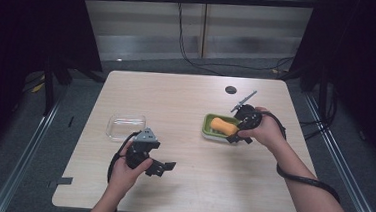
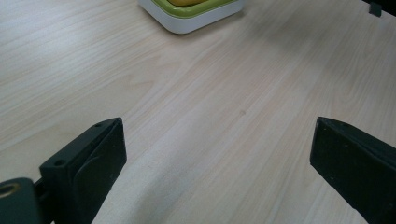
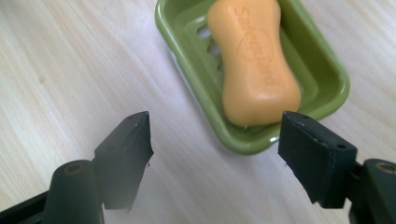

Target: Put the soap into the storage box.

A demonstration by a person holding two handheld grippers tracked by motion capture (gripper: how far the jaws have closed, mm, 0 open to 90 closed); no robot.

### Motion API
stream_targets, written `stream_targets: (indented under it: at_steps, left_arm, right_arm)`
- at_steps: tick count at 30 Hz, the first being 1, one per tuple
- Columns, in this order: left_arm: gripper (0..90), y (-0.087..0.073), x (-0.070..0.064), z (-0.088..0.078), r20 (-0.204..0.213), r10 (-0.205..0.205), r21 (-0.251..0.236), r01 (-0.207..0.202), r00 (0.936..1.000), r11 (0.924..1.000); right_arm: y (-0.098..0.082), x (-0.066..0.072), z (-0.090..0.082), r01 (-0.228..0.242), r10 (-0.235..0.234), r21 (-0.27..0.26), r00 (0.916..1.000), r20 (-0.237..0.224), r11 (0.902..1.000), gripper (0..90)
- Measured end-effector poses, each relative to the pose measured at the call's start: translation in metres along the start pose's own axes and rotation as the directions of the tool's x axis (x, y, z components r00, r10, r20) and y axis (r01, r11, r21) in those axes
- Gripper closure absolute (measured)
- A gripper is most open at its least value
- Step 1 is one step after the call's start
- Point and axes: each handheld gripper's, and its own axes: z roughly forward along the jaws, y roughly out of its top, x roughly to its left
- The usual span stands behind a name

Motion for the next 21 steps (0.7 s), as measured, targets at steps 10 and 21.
stream_targets:
  at_steps: [10, 21]
  left_arm:
    - [3.7, 0.000, -0.002, 0.001, 0.004, 0.004, 0.004, -0.004, 1.0000, 1.0000]
    - [3.8, -0.001, -0.003, 0.003, 0.005, 0.005, 0.013, -0.005, 1.0000, 0.9999]
  right_arm:
    - [-0.026, 0.008, -0.001, -0.009, 0.009, -0.013, 0.9999, 0.005, 0.9999, 23.5]
    - [-0.065, 0.019, 0.001, -0.011, 0.012, -0.037, 0.9997, 0.020, 0.9992, 21.7]
